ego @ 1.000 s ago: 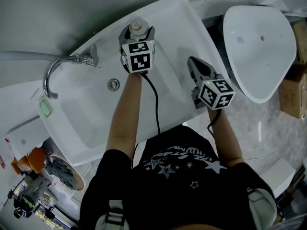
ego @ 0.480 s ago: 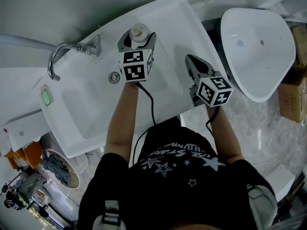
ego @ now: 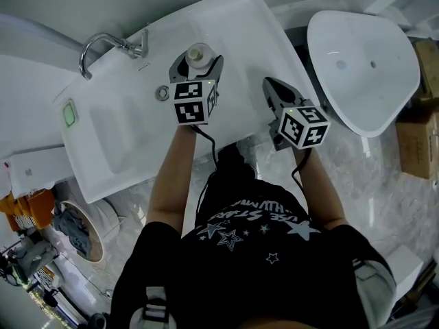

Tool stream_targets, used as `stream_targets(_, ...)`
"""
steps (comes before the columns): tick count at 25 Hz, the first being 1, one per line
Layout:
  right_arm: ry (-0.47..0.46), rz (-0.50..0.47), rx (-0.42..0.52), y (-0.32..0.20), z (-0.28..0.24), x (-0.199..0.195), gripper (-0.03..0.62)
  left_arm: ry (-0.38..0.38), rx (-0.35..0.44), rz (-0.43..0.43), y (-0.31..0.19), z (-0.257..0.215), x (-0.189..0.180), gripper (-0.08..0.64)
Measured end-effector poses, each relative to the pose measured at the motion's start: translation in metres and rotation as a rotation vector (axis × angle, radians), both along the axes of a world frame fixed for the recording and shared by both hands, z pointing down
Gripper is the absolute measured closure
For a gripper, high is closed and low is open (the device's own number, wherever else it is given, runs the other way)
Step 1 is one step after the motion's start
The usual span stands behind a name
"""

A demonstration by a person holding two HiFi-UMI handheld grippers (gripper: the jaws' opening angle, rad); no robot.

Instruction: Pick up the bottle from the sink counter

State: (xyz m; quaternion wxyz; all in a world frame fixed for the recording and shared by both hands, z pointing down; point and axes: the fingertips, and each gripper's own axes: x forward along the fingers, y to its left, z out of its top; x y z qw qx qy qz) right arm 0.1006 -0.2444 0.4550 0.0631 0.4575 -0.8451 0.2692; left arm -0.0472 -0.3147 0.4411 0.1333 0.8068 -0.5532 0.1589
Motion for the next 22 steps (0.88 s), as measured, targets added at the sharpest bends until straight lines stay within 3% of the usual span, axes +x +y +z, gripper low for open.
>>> stream_targets(14, -0.011, -0.122, 0.048, 0.101, -0.026, 0.004, 0.586, 0.022, 0.037, -0.065, 0.149, -0.030, 0.006, 0.219)
stream_targets(22, -0.015, -0.146, 0.052, 0.127, -0.030, -0.001, 0.586, 0.039, 0.026, -0.072, 0.187, -0.031, 0.003, 0.219)
